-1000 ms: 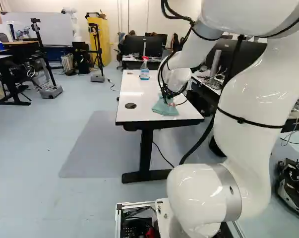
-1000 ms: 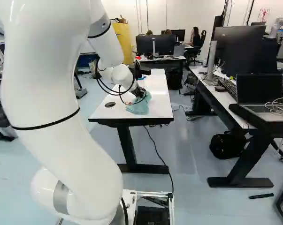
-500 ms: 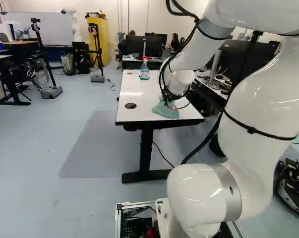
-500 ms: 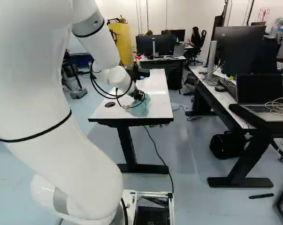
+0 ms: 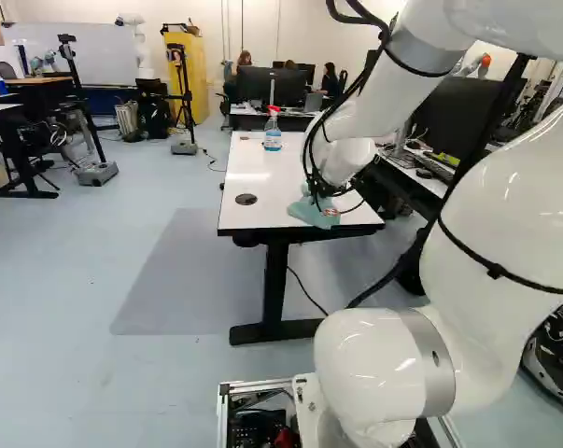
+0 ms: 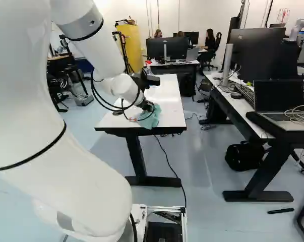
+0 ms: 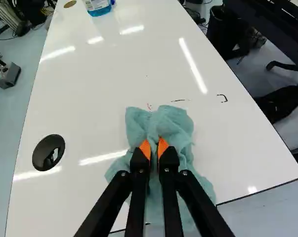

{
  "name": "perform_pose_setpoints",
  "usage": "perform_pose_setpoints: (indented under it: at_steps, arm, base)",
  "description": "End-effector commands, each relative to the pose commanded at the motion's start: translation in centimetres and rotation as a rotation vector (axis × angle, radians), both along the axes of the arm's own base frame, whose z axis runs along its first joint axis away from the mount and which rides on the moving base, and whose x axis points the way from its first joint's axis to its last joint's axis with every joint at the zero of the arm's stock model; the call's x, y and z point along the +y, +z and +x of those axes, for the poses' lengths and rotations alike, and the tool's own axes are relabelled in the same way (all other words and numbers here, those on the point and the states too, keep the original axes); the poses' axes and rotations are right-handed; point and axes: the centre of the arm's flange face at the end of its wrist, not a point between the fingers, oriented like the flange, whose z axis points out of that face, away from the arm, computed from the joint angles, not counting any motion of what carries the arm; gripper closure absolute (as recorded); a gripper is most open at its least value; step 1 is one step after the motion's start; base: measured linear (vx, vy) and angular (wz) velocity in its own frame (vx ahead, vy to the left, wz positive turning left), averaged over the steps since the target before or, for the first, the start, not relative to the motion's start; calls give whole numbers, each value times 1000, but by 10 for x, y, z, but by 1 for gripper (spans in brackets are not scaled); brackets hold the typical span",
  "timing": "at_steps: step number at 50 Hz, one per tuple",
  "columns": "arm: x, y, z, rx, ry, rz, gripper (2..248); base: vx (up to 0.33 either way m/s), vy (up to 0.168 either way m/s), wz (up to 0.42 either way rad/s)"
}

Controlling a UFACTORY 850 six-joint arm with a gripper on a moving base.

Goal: Clean the table with the green towel

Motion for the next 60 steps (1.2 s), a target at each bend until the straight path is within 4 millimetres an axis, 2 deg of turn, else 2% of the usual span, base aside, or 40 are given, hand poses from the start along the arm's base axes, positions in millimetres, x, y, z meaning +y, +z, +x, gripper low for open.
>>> perform_pose_setpoints:
  at_steps: [13,22,28,60]
  arm:
    - [0,0,0,-1,0,0,212]
    - [1,7,5,-17,4,-1,212]
    - [4,14,14,-32,11,-2,212]
    - [12,14,79,-39,36,-2,212]
  base:
    - [0,0,0]
    - [0,0,0]
    - [0,0,0]
    - [0,0,0]
